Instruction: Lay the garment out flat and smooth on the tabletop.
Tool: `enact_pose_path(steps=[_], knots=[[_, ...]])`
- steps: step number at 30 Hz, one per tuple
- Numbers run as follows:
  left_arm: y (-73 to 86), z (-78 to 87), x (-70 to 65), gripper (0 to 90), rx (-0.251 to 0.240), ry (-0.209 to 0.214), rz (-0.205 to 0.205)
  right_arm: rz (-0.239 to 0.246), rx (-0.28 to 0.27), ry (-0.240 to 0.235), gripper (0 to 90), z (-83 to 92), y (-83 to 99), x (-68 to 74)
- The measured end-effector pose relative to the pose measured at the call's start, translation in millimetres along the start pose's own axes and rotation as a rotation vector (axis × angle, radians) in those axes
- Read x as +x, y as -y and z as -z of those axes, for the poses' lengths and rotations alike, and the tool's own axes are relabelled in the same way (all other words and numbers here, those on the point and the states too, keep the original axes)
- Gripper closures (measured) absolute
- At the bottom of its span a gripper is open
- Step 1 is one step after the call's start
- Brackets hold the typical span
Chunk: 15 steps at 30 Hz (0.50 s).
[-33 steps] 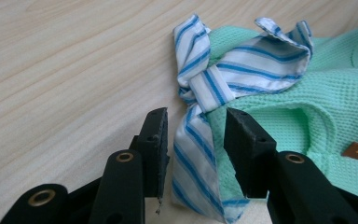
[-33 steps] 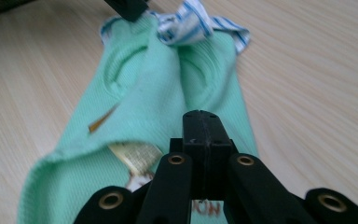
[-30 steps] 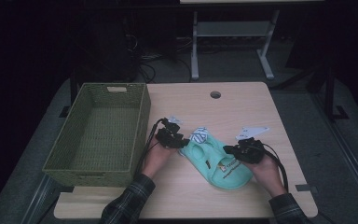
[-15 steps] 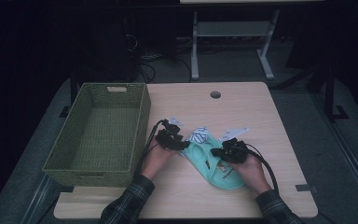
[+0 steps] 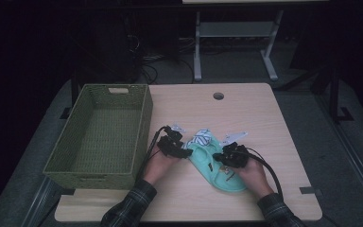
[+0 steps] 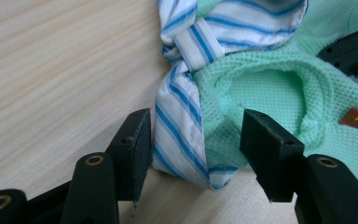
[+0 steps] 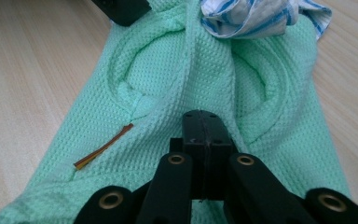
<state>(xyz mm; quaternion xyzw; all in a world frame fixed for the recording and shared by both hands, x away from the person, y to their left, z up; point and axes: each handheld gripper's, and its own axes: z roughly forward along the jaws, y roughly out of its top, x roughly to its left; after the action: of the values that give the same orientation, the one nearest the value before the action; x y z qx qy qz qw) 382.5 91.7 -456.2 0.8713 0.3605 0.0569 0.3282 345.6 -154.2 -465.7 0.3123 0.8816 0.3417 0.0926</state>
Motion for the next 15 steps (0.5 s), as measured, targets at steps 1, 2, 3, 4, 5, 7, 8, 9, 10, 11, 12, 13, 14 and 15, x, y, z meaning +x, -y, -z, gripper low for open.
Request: enact_pose_path(steps=[1,2,3,4,5,7,8,9,10,11,12,13,14,15], knots=[[0.0,0.0,0.0,42.6,0.000,0.000,0.000,0.000,0.000,0.000,89.7,0.0,0.0,0.0],[0.3,-1.4,-0.7,42.8,0.018,-0.004,-0.021,0.007,0.000,0.003,89.7,0.0,0.1,0.6],[0.7,-2.0,-1.6,43.3,0.022,-0.005,-0.027,0.009,-0.001,0.004,89.7,0.0,0.1,0.8],[0.6,-2.1,-2.1,44.1,0.021,-0.014,-0.037,0.010,0.000,0.005,89.7,0.0,0.0,1.0],[0.6,-2.1,-2.1,45.1,0.021,-0.014,-0.037,0.010,0.000,0.005,89.7,0.0,0.0,1.0],[0.5,-2.1,-3.5,47.4,0.028,-0.028,-0.050,0.010,-0.002,0.005,89.7,0.0,0.2,1.0],[0.7,-2.7,-5.1,48.9,0.023,-0.044,-0.062,0.007,-0.003,0.003,89.7,0.0,0.4,0.8],[0.6,-2.2,-5.7,50.5,0.030,-0.051,-0.068,0.006,-0.004,0.002,89.7,0.0,0.5,0.7],[0.5,-2.1,-5.8,52.6,0.031,-0.053,-0.075,0.006,-0.004,0.002,89.7,0.0,0.7,0.7],[0.6,-2.1,-6.0,54.3,0.030,-0.055,-0.076,0.010,-0.010,0.002,89.7,-0.1,1.2,0.7],[0.6,-1.9,-5.9,57.6,0.031,-0.053,-0.080,0.010,-0.013,0.003,89.7,-0.1,1.7,0.9],[0.7,-2.1,-6.0,60.2,0.028,-0.049,-0.081,0.011,-0.013,0.005,89.7,0.1,1.8,1.0],[0.6,-2.0,-5.7,63.1,0.028,-0.046,-0.085,0.011,-0.014,0.004,89.7,-0.1,1.9,1.1],[0.6,-2.0,-5.9,66.4,0.028,-0.041,-0.084,0.011,-0.014,0.005,89.7,-0.1,1.8,1.2]])
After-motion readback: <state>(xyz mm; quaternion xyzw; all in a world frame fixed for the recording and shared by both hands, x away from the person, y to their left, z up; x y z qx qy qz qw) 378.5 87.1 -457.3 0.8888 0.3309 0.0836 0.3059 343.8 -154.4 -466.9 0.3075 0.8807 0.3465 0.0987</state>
